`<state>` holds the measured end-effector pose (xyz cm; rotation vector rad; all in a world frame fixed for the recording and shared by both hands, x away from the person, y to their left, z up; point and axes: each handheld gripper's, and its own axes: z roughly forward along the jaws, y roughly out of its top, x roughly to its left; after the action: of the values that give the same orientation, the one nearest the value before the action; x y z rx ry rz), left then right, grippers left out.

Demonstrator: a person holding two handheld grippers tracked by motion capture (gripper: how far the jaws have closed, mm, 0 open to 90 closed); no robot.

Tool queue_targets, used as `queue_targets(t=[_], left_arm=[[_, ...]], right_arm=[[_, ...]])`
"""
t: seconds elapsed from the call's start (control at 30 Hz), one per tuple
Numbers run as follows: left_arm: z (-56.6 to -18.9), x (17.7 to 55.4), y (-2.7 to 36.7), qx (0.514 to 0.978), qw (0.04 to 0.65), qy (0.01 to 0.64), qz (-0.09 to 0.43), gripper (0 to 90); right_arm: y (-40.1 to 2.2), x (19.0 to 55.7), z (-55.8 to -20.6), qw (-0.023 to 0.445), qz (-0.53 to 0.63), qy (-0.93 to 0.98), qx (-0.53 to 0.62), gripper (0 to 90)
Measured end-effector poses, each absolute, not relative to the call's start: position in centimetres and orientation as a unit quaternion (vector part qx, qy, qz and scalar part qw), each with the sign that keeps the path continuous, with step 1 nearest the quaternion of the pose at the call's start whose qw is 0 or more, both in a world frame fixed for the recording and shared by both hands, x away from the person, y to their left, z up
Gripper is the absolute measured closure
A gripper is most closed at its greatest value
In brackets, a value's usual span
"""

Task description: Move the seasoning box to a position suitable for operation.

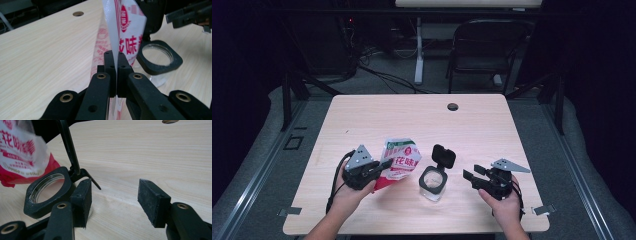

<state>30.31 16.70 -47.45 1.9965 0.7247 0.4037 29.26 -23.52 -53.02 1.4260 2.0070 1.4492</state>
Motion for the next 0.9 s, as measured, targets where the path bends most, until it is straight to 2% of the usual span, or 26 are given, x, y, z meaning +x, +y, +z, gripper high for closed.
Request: queue_targets(t=[0.4,0.67,0.9], left_arm=[[-49.9,29.2,17.5,0.824,0.455,0.309,0.135,90.0],[-51.0,29.1,17.4,0.824,0.452,0.320,0.121,90.0],[-51.3,28.9,17.0,0.827,0.451,0.314,0.119,90.0]], right_arm=[[-23.3,28.6,-50.7,0.174,0.518,0.699,0.461,44.5],[-22.3,28.2,-48.6,0.155,0.539,0.702,0.439,44.8],[-19.1,28.0,-47.2,0.131,0.543,0.735,0.384,44.3]])
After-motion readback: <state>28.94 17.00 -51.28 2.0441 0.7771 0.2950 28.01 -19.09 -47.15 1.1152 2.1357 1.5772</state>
